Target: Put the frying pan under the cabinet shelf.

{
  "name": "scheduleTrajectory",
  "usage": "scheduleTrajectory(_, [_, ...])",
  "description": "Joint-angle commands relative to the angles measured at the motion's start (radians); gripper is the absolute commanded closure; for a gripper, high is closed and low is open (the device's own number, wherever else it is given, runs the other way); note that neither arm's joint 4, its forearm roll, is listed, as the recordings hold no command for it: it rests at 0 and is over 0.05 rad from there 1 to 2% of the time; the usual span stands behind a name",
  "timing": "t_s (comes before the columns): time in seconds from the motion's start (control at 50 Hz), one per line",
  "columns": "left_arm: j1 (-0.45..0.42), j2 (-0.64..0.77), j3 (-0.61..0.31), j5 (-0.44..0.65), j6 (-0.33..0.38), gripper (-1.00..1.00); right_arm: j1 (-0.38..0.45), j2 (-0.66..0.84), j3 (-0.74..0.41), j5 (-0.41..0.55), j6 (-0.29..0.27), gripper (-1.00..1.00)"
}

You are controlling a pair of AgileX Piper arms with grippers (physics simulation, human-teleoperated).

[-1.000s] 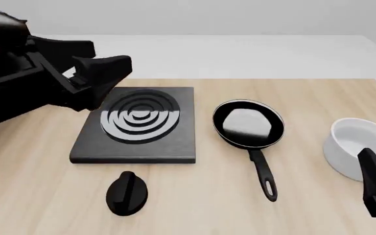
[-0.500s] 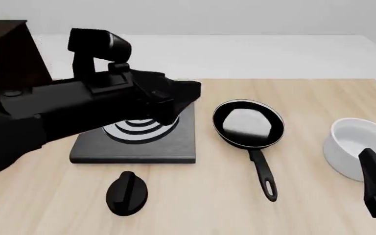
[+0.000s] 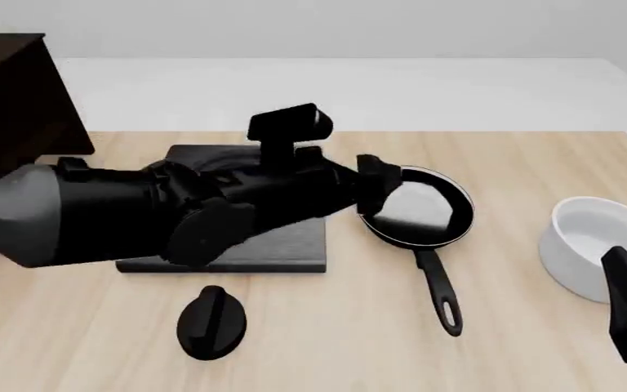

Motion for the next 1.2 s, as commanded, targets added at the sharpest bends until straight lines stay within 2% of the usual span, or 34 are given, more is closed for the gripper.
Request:
scheduleTrajectory(0.02, [-0.007,0.146,-0.027,-0.078,-0.081,-1.0,-0.002,-0.002,0.0,-0.001,0.007,-1.0])
scheduleTrajectory(0.28, [-0.027,0.249,-0.016,-0.15,-0.134,-1.0,-0.001,-0.002,0.0,-0.003,0.015,-1.0])
scheduleTrajectory(0.54, [-0.058,0.296,-0.002,-0.2,-0.175,-1.0,-0.001,-0.002,0.0,-0.002,0.017,-1.0])
scheduleTrajectory(1.2, [-0.116,0.347,-0.004,-0.268,-0.233,-1.0,0.002,-0.001,0.001,-0.001,0.021,-1.0])
